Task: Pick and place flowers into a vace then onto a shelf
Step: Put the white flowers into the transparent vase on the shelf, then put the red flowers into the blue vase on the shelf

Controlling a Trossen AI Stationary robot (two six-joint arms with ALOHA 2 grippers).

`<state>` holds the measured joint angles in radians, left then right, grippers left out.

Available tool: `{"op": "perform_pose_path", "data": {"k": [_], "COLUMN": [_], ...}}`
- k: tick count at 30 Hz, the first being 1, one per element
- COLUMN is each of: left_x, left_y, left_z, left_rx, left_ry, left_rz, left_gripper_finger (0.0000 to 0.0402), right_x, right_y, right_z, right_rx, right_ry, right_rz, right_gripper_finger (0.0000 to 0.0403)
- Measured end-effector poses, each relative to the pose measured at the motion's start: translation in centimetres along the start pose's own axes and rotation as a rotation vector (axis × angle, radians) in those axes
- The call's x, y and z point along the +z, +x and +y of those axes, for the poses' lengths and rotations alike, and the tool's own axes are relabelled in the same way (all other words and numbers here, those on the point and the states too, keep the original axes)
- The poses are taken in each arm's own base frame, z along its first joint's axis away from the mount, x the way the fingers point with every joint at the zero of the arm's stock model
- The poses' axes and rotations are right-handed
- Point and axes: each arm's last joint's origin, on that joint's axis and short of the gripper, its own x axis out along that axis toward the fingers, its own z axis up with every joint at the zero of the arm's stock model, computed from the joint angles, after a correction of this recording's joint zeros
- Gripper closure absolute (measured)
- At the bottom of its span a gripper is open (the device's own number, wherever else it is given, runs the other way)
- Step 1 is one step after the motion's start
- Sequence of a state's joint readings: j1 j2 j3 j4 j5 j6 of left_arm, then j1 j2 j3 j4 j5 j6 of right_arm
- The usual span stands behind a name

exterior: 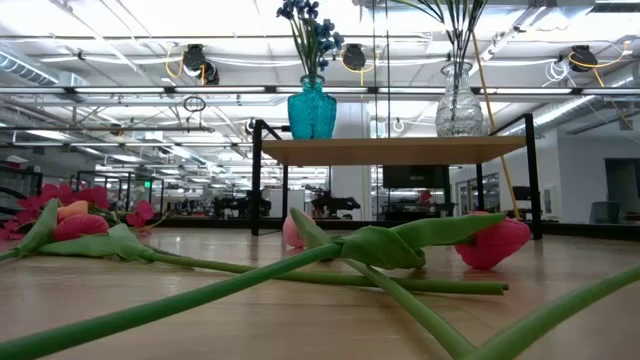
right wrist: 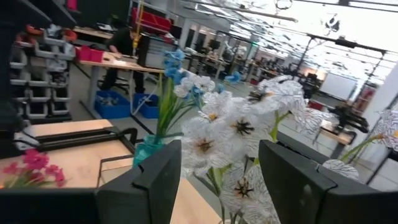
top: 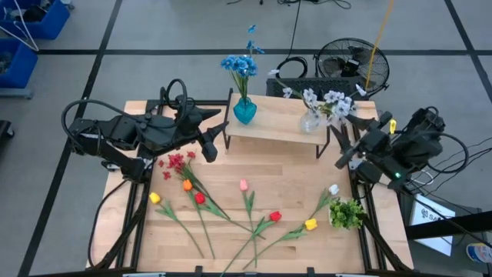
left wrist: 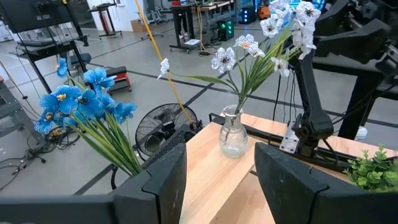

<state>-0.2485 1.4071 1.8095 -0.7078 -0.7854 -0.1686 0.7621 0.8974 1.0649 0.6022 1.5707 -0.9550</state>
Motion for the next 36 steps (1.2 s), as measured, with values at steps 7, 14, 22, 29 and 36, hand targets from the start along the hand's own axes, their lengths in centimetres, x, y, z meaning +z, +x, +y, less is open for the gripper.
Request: {"op": "perform_pose_path", "data": {"k": [7, 14, 22, 29, 36], "left_x": [-0.3, -2.3, -7.0, -12.2, -18.6], "left_y": [-0.1, 0.0, 0.4, 2.7, 4.1], "left_z": [-0.1, -0.4, -1.7, -4.9, -6.7], "left_rx": [-0.037, -0.148, 0.029, 0.452, 0.738], "left_ry": [-0.053, -0.176, -0.43, -0.663, -0.778], "left_rz": [0.033, 0.245, 0.686, 0.944, 1.203], "left_gripper_finger": [0.0206, 0.0206, 0.0206, 0.0206, 0.0206], "right_x": [0.1, 0.1, 0.6, 1.0, 1.1], "right_y": [-1.1, -2.7, -4.5, -5.3, -5.4], "right_z": [-0.3, 0.1, 1.5, 2.5, 2.6], "right_rx": [0.074, 0.183, 0.396, 0.536, 0.58], "right_ry": [0.03, 0.006, -0.185, -0.203, -0.148], "right_rz": [-0.019, -0.052, -0.333, -0.581, -0.612], "right_gripper_finger": [0.0195, 0.0195, 0.0195, 0.0195, 0.0195]}}
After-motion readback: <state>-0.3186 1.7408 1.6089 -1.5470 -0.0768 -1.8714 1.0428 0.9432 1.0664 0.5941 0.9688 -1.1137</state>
